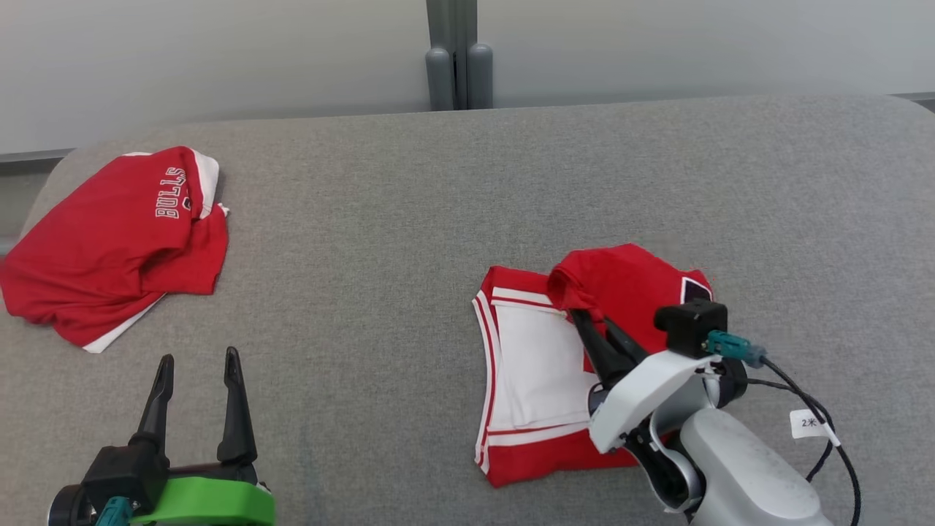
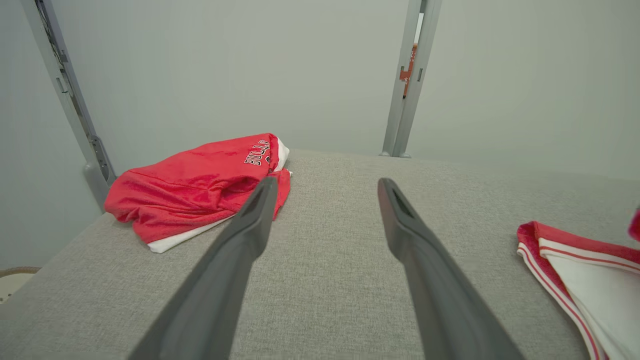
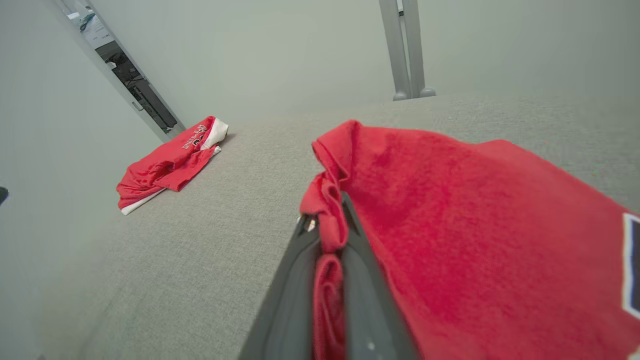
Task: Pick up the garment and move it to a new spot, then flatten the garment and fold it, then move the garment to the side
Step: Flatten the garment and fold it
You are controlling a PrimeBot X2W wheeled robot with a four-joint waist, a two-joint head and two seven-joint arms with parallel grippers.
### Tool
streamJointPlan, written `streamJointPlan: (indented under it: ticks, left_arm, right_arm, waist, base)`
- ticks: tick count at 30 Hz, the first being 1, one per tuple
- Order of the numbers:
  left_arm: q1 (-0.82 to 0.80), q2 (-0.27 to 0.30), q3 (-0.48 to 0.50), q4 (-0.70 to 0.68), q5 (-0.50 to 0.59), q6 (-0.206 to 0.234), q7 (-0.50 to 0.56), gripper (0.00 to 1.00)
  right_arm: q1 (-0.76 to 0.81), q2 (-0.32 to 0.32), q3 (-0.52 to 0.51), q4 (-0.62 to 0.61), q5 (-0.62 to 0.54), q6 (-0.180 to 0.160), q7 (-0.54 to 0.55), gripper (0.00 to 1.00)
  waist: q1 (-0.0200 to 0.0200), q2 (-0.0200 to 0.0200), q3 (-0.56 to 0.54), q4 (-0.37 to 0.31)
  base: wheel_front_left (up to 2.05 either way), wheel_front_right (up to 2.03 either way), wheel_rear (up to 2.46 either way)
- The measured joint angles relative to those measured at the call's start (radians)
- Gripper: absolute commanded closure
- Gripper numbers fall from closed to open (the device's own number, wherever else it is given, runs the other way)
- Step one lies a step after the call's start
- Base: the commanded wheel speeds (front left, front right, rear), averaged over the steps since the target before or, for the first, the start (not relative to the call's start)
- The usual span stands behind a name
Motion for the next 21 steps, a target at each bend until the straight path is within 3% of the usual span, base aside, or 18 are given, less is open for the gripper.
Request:
streamJointPlan:
  ticks: [10, 11, 12, 13, 17, 21]
  left_arm:
    - [-0.009, 0.0, -0.022, 0.019, -0.008, 0.002, 0.0, 0.0]
    - [-0.009, 0.0, -0.024, 0.021, -0.008, 0.003, 0.0, 0.0]
    - [-0.009, 0.0, -0.024, 0.024, -0.008, 0.003, 0.0, 0.0]
    - [-0.009, 0.0, -0.024, 0.025, -0.008, 0.003, 0.0, 0.0]
    - [-0.009, 0.0, -0.027, 0.027, -0.007, 0.006, 0.0, 0.0]
    - [-0.009, 0.0, -0.031, 0.032, -0.004, 0.005, 0.0, 0.0]
  right_arm:
    - [-0.019, 0.064, 0.07, 0.099, 0.02, 0.0, -0.001, 1.0]
    - [-0.021, 0.066, 0.074, 0.108, 0.023, 0.0, -0.007, 0.71]
    - [-0.023, 0.069, 0.08, 0.117, 0.024, 0.0, -0.015, 0.08]
    - [-0.026, 0.071, 0.084, 0.127, 0.026, 0.0, -0.019, 0.0]
    - [-0.048, 0.061, 0.093, 0.13, 0.03, 0.0, -0.05, 0.0]
    - [-0.06, 0.012, 0.068, 0.089, 0.024, 0.0, -0.073, 0.0]
  waist:
    - [0.0, 0.0, 0.009, 0.044]
    - [0.0, 0.0, 0.01, 0.045]
    - [0.0, 0.0, 0.01, 0.046]
    - [0.0, 0.0, 0.01, 0.046]
    - [0.0, 0.0, 0.006, 0.036]
    - [0.0, 0.0, 0.001, 0.023]
  base:
    - [0.0, 0.0, 0.0]
    - [0.0, 0.0, 0.0]
    - [0.0, 0.0, 0.0]
    - [0.0, 0.0, 0.0]
    - [0.0, 0.0, 0.0]
    - [0.0, 0.0, 0.0]
